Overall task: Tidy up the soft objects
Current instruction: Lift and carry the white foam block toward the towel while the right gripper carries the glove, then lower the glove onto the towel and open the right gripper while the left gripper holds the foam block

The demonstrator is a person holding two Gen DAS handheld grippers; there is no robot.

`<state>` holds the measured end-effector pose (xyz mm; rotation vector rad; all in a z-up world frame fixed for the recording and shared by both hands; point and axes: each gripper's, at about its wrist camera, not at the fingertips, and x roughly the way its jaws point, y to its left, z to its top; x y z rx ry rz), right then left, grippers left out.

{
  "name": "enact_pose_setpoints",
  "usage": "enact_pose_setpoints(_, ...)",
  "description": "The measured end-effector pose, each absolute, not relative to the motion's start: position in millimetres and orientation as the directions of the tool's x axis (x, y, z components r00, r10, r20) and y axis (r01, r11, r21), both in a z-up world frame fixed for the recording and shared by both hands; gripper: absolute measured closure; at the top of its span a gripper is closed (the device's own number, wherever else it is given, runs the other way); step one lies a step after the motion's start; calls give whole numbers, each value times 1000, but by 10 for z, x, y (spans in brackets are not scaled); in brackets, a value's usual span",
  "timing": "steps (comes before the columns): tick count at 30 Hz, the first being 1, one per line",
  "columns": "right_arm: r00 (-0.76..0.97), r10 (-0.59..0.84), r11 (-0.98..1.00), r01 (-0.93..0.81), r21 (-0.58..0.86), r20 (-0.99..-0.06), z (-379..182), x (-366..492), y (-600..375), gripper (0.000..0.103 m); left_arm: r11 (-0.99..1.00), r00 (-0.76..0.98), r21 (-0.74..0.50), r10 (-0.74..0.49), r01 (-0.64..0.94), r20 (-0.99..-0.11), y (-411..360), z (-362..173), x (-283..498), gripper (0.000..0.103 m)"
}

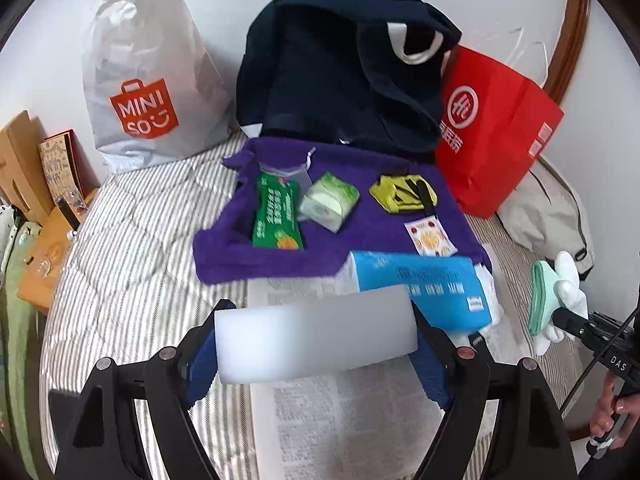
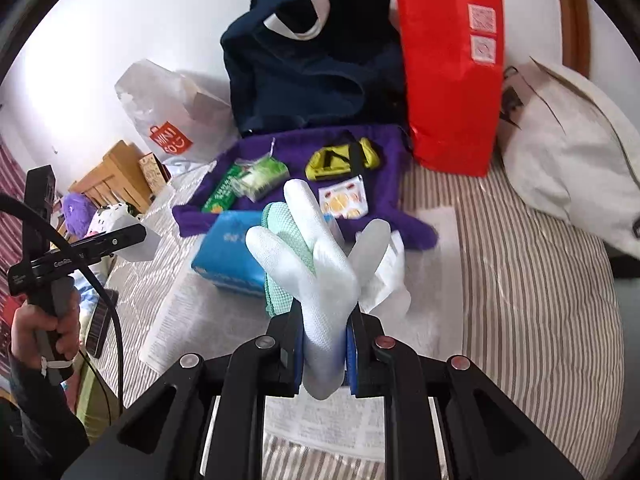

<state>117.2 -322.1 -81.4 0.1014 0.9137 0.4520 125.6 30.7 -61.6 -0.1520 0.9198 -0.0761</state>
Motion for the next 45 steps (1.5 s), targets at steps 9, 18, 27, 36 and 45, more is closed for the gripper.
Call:
enact_pose_setpoints(9, 532, 447, 888, -359, 286, -719, -656, 1398, -3098, 87, 985, 610, -172, -139, 4, -780, 387, -606, 1477, 22)
enact_pose_setpoints(18, 534, 437, 893, -353, 279, -724, -639, 1668, -2953, 87, 982, 610, -189, -162, 20, -776, 439, -638, 1732, 22)
enact_pose_setpoints(27, 524, 439, 889, -371, 268, -730, -623, 1931, -2747, 87, 980, 616, -200, -170, 21, -769, 503, -649, 1926, 22)
enact_pose_setpoints(36, 495, 450, 875, -411, 256, -744, -652, 2262, -2448, 87, 979, 607, -203, -169, 14, -777, 540, -726, 2021, 22)
enact_pose_setpoints(45, 439, 415, 878, -422, 225, -797, -933, 2747, -2094, 87, 980, 594, -198, -155, -7, -789, 693, -806, 2115, 22)
